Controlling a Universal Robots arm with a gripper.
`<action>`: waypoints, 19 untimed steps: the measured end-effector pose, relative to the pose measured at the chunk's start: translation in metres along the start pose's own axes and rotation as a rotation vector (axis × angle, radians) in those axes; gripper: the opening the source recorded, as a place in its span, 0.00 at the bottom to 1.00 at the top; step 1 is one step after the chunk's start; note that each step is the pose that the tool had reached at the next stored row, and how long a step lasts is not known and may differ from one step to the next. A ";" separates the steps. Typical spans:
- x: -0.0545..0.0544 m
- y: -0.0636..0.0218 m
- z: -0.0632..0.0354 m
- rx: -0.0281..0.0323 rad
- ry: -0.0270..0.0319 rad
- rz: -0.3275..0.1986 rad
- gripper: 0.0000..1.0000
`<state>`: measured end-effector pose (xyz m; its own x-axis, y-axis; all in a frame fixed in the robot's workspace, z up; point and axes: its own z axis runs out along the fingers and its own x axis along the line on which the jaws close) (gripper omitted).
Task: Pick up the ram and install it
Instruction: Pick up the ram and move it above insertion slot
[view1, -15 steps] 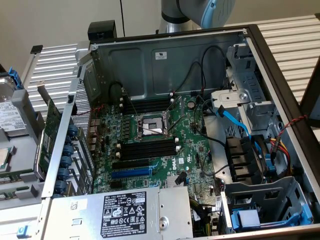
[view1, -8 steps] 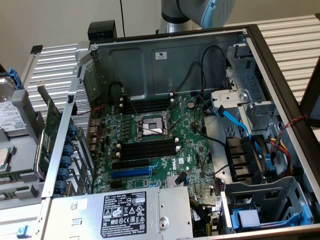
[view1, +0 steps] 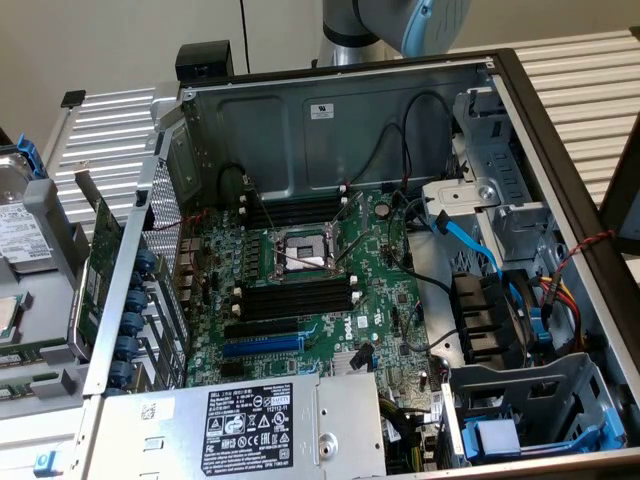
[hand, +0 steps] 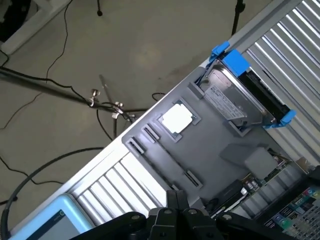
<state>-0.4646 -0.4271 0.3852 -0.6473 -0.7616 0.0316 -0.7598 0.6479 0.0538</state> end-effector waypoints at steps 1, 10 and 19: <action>0.000 0.0000 0.0000 0.0006 0.0010 -0.018 0.10; 0.000 0.0000 0.0001 0.0058 0.0098 -0.182 0.10; 0.000 -0.0002 0.0001 0.0097 0.0166 -0.308 0.10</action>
<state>-0.4644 -0.4271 0.3851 -0.3852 -0.9223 0.0316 -0.9207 0.3864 0.0539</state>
